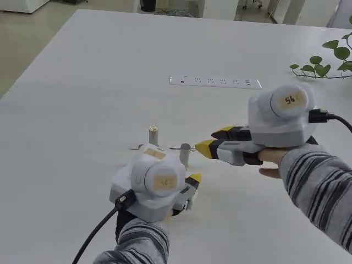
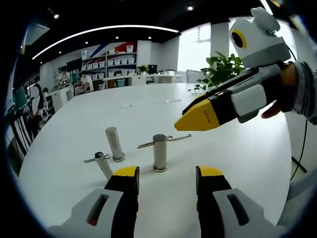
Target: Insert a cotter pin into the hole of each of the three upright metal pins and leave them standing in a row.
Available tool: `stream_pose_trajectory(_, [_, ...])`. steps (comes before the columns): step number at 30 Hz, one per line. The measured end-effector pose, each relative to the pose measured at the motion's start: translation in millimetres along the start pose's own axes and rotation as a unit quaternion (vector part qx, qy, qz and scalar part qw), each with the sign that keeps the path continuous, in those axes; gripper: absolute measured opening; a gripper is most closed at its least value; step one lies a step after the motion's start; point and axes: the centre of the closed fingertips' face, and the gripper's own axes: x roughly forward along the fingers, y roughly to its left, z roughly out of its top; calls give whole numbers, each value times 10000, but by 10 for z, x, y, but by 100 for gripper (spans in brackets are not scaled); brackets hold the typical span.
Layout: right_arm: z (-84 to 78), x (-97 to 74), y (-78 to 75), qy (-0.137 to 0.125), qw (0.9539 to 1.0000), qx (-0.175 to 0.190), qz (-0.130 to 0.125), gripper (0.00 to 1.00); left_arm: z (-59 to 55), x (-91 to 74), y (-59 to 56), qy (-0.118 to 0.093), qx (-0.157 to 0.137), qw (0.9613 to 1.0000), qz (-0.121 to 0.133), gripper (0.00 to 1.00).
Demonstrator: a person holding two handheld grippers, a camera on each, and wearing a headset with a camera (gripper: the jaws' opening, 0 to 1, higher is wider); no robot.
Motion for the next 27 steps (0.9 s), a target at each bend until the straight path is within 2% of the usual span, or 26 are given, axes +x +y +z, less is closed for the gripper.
stream_pose_trajectory(2, [56,58,31,1,10000,-28,41,26,-25,-43,10,22,57,10000,-12,49])
stream_pose_trajectory(5, [163,150,102,-58,9998,-100,158,26,-62,-109,40,72,-41,10000,-17,60])
stream_pose_trajectory(8, [239,259,164,-43,9994,-186,273,26,-63,-173,73,105,-53,9999,-20,66])
stream_pose_trajectory(12, [284,423,256,69,9983,-323,476,26,-17,-248,147,9,-98,10000,-14,74])
stream_pose_trajectory(14, [319,528,194,118,9978,-423,493,25,-13,-276,182,-44,-93,9999,-46,78])
stream_pose_trajectory(16, [348,598,223,113,9970,-547,535,21,-23,-307,220,-69,-95,9999,-57,78])
stream_pose_trajectory(20, [369,745,245,157,9959,-699,553,21,-61,-369,301,12,-107,9999,-72,83])
stream_pose_trajectory(22, [336,844,212,186,9955,-717,597,20,-40,-407,343,-37,11,10000,-51,84])
stream_pose_trajectory(27, [252,992,169,347,9950,-708,607,21,-2,-477,443,-98,-112,9999,-73,88])
